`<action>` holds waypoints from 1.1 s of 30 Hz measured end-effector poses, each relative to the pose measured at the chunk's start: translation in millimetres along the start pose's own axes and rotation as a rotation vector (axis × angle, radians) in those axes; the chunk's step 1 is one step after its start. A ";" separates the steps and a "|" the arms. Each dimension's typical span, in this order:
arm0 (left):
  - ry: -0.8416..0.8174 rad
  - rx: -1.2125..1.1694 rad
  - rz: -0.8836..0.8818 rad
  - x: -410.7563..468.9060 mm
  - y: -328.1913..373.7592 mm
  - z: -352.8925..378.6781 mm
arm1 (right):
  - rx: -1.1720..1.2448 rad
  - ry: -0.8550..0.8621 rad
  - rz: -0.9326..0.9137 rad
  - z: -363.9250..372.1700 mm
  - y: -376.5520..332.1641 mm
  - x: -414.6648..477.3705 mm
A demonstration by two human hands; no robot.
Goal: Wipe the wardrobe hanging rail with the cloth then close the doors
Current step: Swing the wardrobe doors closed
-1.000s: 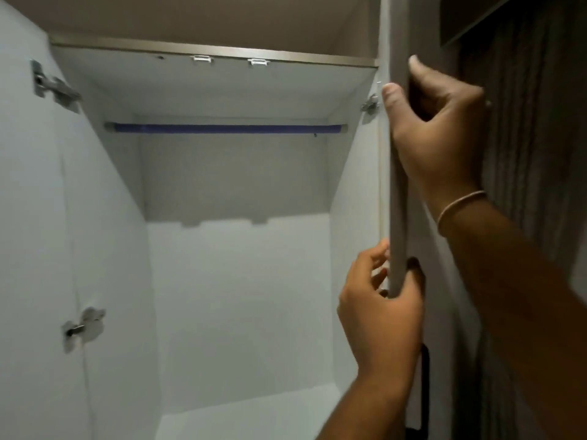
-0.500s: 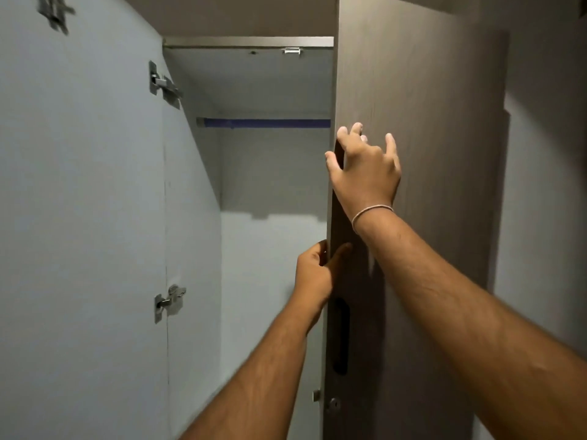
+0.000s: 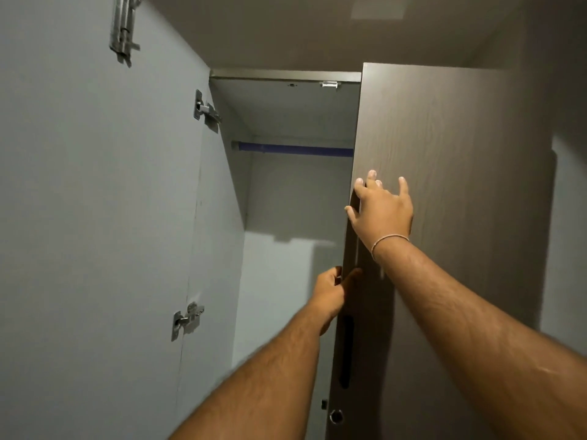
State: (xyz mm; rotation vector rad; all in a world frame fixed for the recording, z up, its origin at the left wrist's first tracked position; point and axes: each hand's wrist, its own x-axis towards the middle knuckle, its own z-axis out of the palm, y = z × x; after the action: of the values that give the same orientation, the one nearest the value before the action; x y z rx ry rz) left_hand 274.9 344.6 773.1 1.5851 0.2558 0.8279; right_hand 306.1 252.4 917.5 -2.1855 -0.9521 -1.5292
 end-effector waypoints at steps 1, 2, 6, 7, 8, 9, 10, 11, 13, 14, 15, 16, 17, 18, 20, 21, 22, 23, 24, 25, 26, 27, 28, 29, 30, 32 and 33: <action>-0.001 0.026 -0.014 0.6 1.8 -0.2 | 0.003 0.000 -0.005 -2.1 1.1 -1.9; -0.004 0.057 -0.030 0.2 2.9 0.1 | 0.010 0.009 -0.007 -4.1 2.5 -4.1; 0.016 0.180 -0.029 -23.8 18.5 -21.4 | 0.256 0.256 0.113 -28.7 -10.3 -10.1; 0.062 0.188 0.026 -34.6 25.5 -33.3 | 0.350 0.304 0.157 -36.5 -19.7 -11.5; 0.128 0.193 0.090 -47.4 33.5 -48.0 | 0.435 0.335 0.180 -44.8 -32.2 -13.6; 0.216 0.224 0.168 -61.9 42.8 -63.4 | 0.508 0.343 0.188 -52.9 -45.5 -15.6; 0.319 0.299 0.259 -78.9 54.9 -81.1 | 0.580 0.332 0.188 -61.3 -60.8 -17.5; 0.426 0.415 0.357 -97.4 67.4 -101.1 | 0.650 0.311 0.178 -70.0 -77.3 -19.3; 0.650 0.632 0.575 -138.4 92.4 -138.0 | 0.764 0.258 0.124 -84.5 -108.4 -22.4; 0.754 0.722 0.702 -162.1 105.1 -153.8 | 0.822 0.235 0.082 -92.2 -124.1 -24.3; 0.854 0.811 0.825 -186.6 116.8 -169.6 | 0.885 0.216 0.040 -101.8 -141.9 -26.8; 0.946 0.902 0.931 -209.5 126.6 -185.2 | 0.957 0.197 0.002 -112.2 -160.4 -29.5; 1.040 0.984 1.003 -228.1 134.2 -198.9 | 1.033 0.170 -0.028 -120.9 -177.2 -31.5; 1.155 1.050 1.032 -246.2 140.4 -214.3 | 1.117 0.143 -0.051 -130.8 -195.6 -33.9; 1.406 1.031 0.990 -277.6 150.8 -246.6 | 1.282 0.122 -0.098 -154.7 -234.1 -38.2; 1.479 0.946 0.918 -289.1 154.9 -262.3 | 1.363 0.110 -0.141 -167.2 -253.6 -39.7; 1.479 0.845 0.806 -298.3 157.4 -275.4 | 1.431 0.091 -0.189 -178.5 -272.5 -41.1; 1.401 0.752 0.665 -305.8 158.7 -288.3 | 1.481 0.064 -0.231 -191.0 -292.4 -42.2; 1.278 0.677 0.522 -309.7 158.5 -298.8 | 1.511 0.026 -0.259 -202.8 -311.2 -43.5; 1.147 0.608 0.386 -312.6 156.0 -306.3 | 1.519 -0.013 -0.274 -213.6 -329.0 -44.4; 1.025 0.506 0.270 -314.3 152.9 -310.9 | 1.497 -0.031 -0.279 -223.0 -345.5 -45.2; 0.930 0.387 0.177 -313.8 147.5 -312.3 | 1.444 -0.021 -0.270 -228.7 -358.2 -45.7; 0.866 0.296 0.104 -313.6 140.3 -313.5 | 1.373 0.005 -0.252 -232.0 -368.3 -47.4; 0.826 0.245 0.066 -313.1 132.2 -313.4 | 1.296 0.037 -0.233 -231.9 -375.1 -48.7; 0.820 0.216 0.049 -312.2 124.4 -312.5 | 1.219 0.066 -0.225 -229.1 -379.1 -50.4; 0.878 0.191 0.028 -310.8 109.7 -312.9 | 1.095 0.101 -0.244 -219.8 -382.6 -54.4; 0.920 0.223 0.019 -310.5 103.2 -313.1 | 1.062 0.109 -0.253 -215.1 -382.4 -56.4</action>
State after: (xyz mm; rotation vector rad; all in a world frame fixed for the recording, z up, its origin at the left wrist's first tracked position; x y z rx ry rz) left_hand -176.1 379.2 750.1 1.3034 1.0147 1.5493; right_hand -115.2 386.2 902.5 -1.2390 -1.5595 -0.8471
